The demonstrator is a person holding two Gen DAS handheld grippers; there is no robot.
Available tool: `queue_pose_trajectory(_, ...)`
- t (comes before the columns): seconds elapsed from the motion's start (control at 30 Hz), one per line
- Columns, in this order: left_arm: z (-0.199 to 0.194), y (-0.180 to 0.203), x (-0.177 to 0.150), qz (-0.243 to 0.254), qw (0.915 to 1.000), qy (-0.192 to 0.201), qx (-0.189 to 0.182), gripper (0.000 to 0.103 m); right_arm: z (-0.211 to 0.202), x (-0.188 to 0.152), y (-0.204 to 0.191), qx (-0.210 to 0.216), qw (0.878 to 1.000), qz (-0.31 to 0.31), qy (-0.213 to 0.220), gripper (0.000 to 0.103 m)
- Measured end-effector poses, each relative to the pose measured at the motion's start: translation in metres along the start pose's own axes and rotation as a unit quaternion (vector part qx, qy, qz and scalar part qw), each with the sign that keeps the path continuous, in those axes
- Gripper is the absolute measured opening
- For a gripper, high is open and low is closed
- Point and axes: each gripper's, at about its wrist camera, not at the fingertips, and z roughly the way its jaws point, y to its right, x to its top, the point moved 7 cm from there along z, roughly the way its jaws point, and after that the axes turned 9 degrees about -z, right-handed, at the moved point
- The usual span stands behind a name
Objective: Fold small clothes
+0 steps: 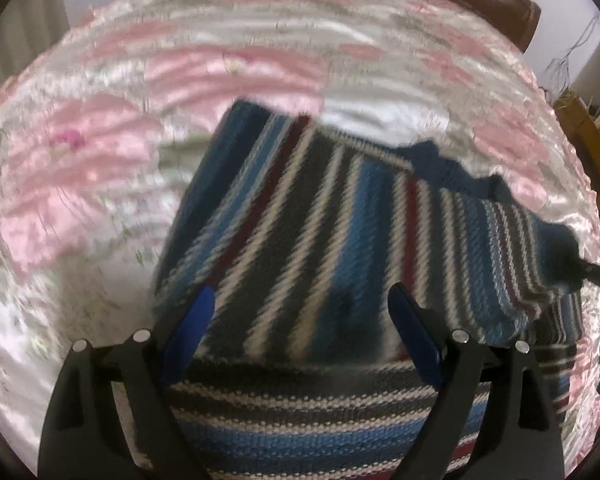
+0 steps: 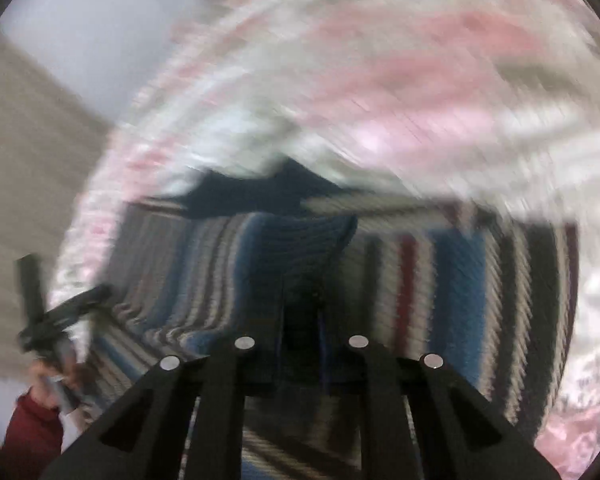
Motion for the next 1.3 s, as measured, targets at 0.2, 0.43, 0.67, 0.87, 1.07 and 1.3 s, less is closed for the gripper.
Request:
queue_pose_trajectory(0.2,-0.003,0.004,-0.004,0.019,0.9998,0.002,0.01,0.088,0.004,-0.023,0.014,0.017,0.998,0.045,-0.028,0.039)
queue_pose_trajectory(0.43,0.001,-0.002,-0.003,0.007,0.9999,0.001,0.009,0.089,0.011,-0.034,-0.002,0.005,0.997,0.021,-0.068,0.029)
queue_pose_trajectory(0.67,0.013,0.004,-0.011,0.069,0.996,-0.001,0.058,0.089,0.021,-0.037,0.005,-0.053,0.995,0.005,-0.084,0.013)
queue_pose_trajectory(0.87,-0.026,-0.002,-0.018,0.042,0.9986,-0.008,0.032,0.089,-0.006,-0.044,-0.015,-0.071,0.996,-0.002,-0.052,0.037)
queue_pose_trajectory(1.07,-0.089,-0.024,-0.073,0.074,0.9966,-0.01,0.035,0.09,-0.062,-0.119,-0.052,-0.069,0.995,-0.036,-0.062,0.046)
queue_pose_trajectory(1.3,-0.123,-0.088,-0.168,0.049,0.9952,-0.059,0.06,0.09,-0.109,-0.234,-0.069,-0.074,0.994,-0.016,-0.083,0.056)
